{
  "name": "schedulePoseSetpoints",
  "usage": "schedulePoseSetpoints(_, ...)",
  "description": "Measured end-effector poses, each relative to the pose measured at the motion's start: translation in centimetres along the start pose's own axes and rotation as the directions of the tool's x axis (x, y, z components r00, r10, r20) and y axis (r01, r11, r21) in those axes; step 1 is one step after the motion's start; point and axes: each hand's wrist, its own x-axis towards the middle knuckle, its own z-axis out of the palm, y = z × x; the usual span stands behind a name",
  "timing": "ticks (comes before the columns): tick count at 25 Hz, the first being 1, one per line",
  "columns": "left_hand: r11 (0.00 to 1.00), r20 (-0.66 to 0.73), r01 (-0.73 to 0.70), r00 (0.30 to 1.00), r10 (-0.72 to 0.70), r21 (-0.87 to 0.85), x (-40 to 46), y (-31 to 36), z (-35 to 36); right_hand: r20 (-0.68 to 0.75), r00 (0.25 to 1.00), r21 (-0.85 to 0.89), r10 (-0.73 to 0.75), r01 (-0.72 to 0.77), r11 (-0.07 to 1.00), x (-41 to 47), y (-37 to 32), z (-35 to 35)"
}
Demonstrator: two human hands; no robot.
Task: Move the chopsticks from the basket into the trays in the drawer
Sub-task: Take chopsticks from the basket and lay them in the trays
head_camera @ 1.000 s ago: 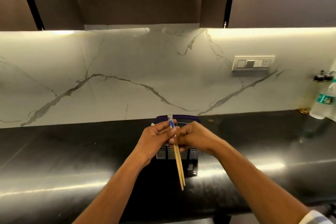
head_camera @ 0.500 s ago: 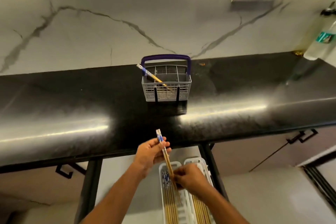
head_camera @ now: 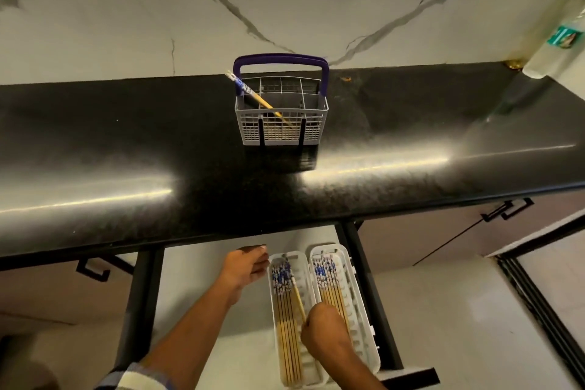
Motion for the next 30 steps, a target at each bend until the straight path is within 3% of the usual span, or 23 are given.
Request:
schedulePoseSetpoints(6, 0.994, -0.041, 0.029, 0.999, -0.034, -0.103, 0.0, 0.0, -0.5, -0.035, 0.996, -0.275, -0.080, 0.068, 0.959, 0.8, -2.2, 0.8)
schedulePoseSetpoints(15, 0.988, -0.088, 0.055, 0.994, -0.069, -0.145, -0.1, -1.4, -2.1, -0.017, 0.989, -0.446, -0.146, 0.124, 0.886, 2.7, -2.8, 3.3)
schedulePoseSetpoints(19, 0.986, -0.098, 0.059, 0.992, -0.076, -0.159, 0.1, -1.9, -2.7, 0.038, 0.997, -0.440, -0.070, 0.079, 0.895, 2.5, -2.8, 3.6)
schedulePoseSetpoints(30, 0.980, -0.079, 0.080, 0.992, -0.096, -0.183, -0.2, -3.0, -2.5, 0.047, 0.988, -0.357, -0.150, 0.157, 0.921, 1.3, -2.0, 2.5)
